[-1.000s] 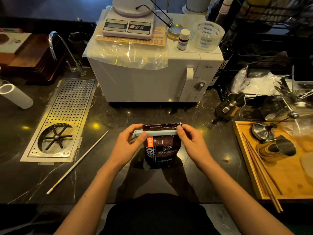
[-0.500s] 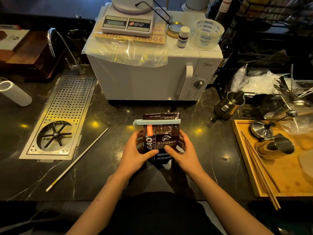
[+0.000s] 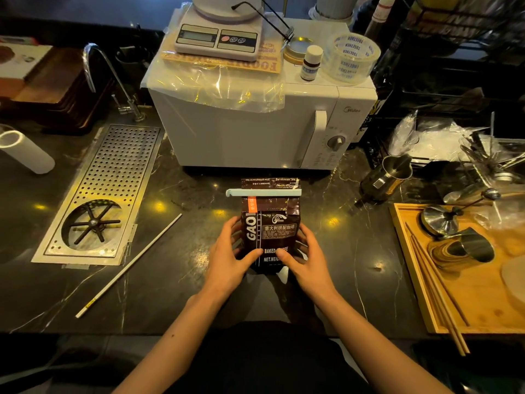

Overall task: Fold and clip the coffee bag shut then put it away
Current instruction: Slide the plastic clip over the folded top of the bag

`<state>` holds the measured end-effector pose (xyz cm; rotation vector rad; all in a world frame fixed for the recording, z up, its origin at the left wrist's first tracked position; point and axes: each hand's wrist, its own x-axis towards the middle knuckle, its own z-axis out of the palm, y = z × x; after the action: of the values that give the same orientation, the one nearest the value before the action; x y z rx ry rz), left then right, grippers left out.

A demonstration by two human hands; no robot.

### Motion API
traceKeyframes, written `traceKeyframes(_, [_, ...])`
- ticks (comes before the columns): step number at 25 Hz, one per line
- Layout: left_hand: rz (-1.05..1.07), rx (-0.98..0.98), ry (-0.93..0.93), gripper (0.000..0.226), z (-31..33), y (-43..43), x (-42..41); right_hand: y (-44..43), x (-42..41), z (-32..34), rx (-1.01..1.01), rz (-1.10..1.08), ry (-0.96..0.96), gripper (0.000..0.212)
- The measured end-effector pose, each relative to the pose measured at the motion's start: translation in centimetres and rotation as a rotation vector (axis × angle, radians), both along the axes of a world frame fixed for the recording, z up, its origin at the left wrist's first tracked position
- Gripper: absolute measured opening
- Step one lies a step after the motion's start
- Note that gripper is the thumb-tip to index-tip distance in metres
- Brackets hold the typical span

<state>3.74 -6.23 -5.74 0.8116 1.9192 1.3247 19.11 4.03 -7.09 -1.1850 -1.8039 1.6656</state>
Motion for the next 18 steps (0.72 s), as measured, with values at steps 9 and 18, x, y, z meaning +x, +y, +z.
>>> traceKeyframes(9, [-0.065, -0.033, 0.067, 0.092, -0.9, -0.1, -0.2, 0.3, -0.3, -0.1, 0.050, 0.022, -0.049, 0.079])
traceKeyframes(18, [-0.149, -0.122, 0.091, 0.120, -1.5, 0.1, -0.4, 0.8, -0.1, -0.5, 0.056, 0.089, -0.072, 0.098])
